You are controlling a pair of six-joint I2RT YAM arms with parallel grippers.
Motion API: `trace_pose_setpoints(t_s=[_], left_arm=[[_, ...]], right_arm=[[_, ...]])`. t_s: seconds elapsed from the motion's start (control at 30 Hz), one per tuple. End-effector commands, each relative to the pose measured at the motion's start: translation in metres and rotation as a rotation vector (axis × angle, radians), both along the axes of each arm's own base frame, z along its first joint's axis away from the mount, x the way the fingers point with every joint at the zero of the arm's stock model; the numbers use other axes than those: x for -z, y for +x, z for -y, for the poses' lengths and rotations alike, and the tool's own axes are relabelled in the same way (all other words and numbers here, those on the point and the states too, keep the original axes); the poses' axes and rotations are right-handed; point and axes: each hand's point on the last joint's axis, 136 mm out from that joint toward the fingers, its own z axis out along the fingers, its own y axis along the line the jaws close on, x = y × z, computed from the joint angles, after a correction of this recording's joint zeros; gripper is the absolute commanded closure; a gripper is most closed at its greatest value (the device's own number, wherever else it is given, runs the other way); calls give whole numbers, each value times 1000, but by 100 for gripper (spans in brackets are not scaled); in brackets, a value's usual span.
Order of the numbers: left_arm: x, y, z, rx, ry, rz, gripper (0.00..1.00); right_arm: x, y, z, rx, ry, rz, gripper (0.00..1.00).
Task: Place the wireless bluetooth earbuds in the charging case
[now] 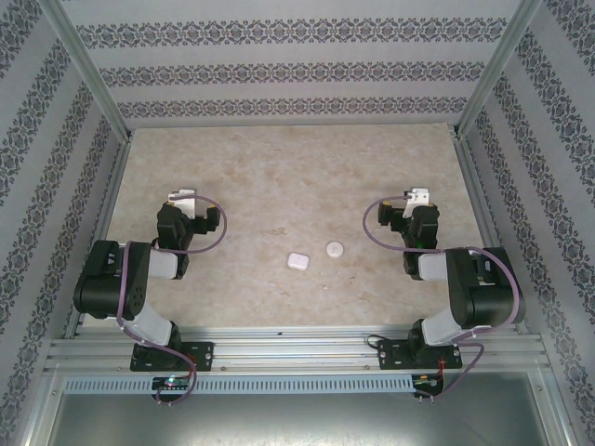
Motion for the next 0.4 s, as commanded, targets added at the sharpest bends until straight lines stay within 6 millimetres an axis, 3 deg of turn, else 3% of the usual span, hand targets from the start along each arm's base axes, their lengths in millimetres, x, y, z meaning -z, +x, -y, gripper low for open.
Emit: trace_pose_setpoints(t_s=[0.0,0.37], left_arm=[[5,-3,-7,-28,-12,-23,0],[4,-3,-6,-26,-11,-21,0]], right_arm=[[-12,6,-9,-42,-10,33,2],[-11,5,-8,-43,-8,29,2]])
